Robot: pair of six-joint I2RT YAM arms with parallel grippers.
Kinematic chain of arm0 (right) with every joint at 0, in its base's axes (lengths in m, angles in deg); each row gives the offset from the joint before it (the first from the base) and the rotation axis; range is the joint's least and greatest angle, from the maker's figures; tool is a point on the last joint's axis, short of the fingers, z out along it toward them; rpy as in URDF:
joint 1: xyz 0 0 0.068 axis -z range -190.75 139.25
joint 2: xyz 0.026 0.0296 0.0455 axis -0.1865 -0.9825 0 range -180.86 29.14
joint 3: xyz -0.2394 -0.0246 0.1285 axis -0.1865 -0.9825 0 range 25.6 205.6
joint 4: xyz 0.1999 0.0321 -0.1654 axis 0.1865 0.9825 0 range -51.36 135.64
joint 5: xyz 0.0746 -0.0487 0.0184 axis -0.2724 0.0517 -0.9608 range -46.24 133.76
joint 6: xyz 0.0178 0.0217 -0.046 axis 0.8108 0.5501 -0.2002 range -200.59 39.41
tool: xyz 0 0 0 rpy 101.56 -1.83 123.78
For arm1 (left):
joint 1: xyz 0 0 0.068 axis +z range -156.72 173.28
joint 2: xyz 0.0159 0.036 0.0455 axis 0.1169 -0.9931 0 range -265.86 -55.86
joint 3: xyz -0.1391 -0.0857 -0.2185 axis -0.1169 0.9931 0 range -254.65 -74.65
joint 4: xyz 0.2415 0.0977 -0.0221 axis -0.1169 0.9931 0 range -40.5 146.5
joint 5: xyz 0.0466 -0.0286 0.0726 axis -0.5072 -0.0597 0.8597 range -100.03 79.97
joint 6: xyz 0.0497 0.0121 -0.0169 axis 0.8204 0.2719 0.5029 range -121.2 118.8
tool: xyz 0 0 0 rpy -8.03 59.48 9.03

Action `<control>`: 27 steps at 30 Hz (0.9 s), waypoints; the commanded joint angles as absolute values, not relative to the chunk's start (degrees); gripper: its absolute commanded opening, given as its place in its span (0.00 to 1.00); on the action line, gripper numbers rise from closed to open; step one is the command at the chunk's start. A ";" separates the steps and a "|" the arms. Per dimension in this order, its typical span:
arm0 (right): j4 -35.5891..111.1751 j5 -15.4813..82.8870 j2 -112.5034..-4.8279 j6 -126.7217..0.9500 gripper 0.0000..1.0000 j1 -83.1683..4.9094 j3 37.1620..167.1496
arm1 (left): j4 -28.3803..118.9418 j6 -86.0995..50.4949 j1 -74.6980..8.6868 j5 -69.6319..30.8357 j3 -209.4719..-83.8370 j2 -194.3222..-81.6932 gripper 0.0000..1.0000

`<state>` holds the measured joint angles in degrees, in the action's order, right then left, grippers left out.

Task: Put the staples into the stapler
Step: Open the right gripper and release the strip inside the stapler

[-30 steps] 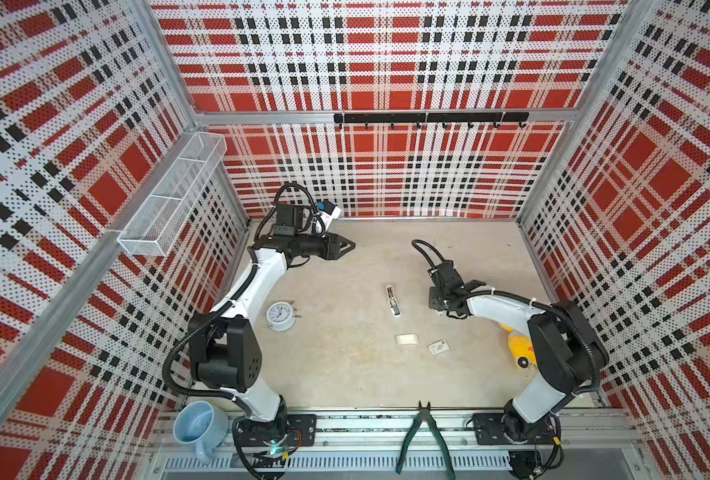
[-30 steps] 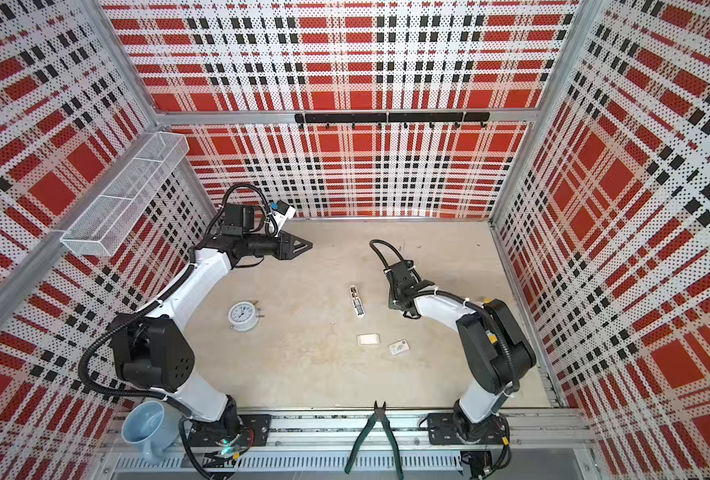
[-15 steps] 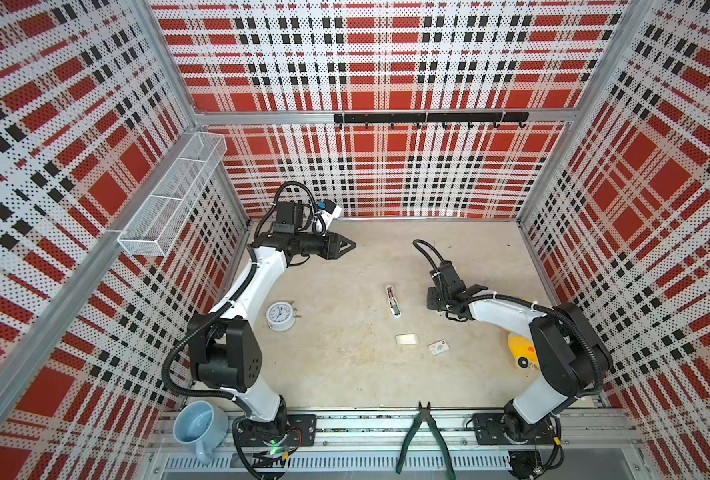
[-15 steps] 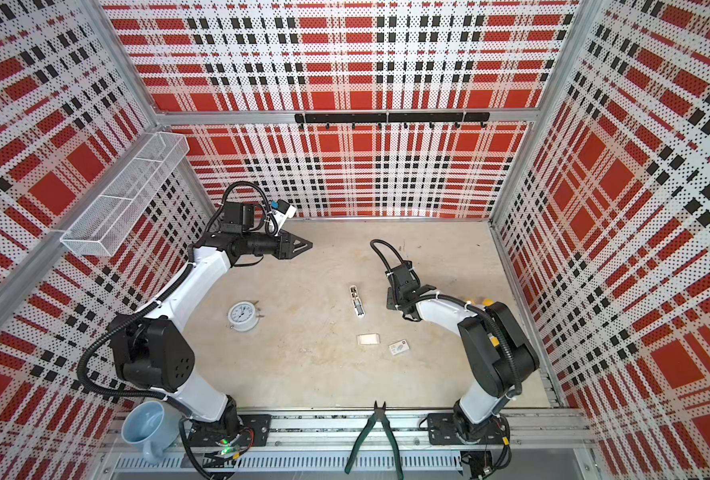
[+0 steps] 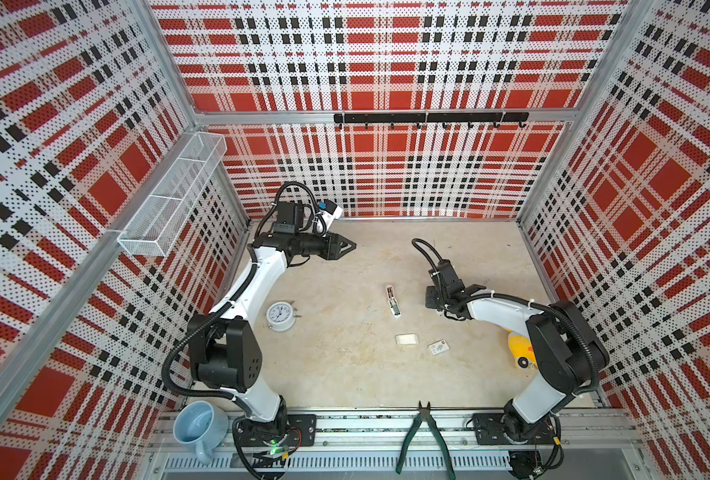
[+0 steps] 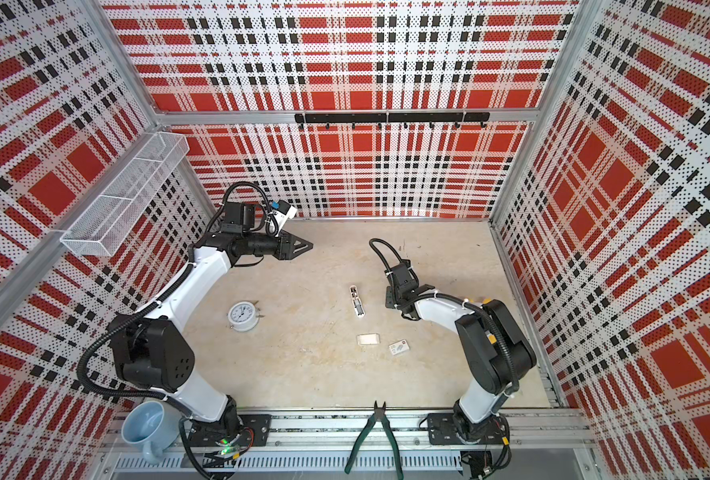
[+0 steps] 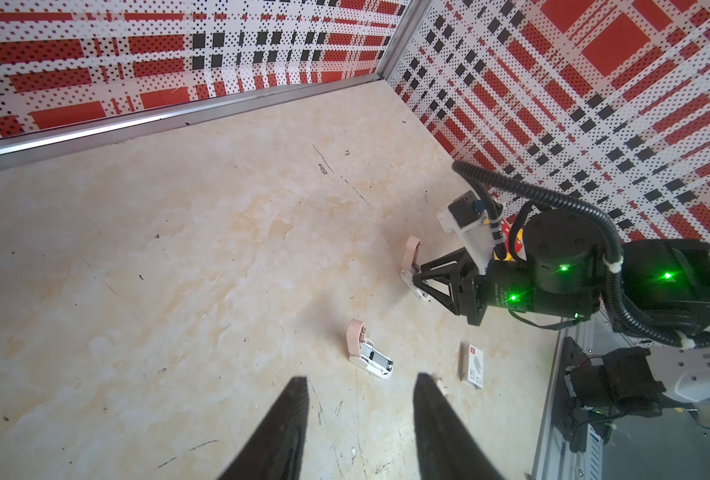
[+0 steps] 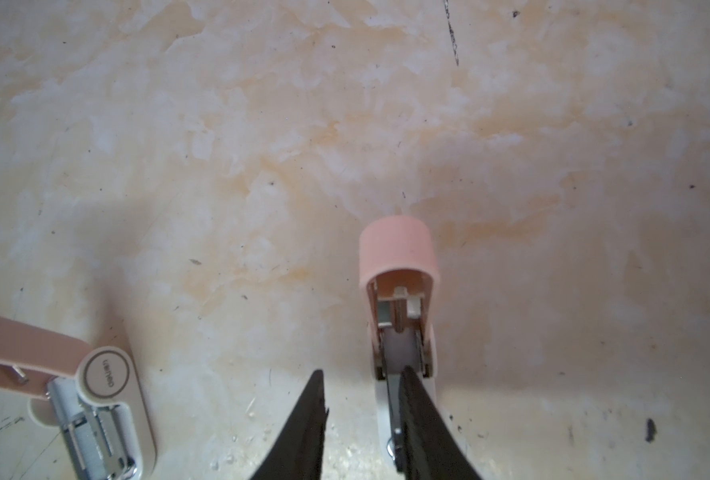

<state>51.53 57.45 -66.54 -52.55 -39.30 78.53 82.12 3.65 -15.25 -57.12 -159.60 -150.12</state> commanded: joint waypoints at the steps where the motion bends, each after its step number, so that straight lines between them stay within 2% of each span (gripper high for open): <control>1: 49.11 57.97 -67.57 -53.39 0.34 -39.22 80.24 | 82.46 4.23 -15.85 -56.91 -160.97 -150.00 0.45; 27: 49.19 58.11 -70.43 -52.93 0.34 -39.22 79.49 | 82.46 4.58 -16.29 -56.82 -160.41 -149.83 0.45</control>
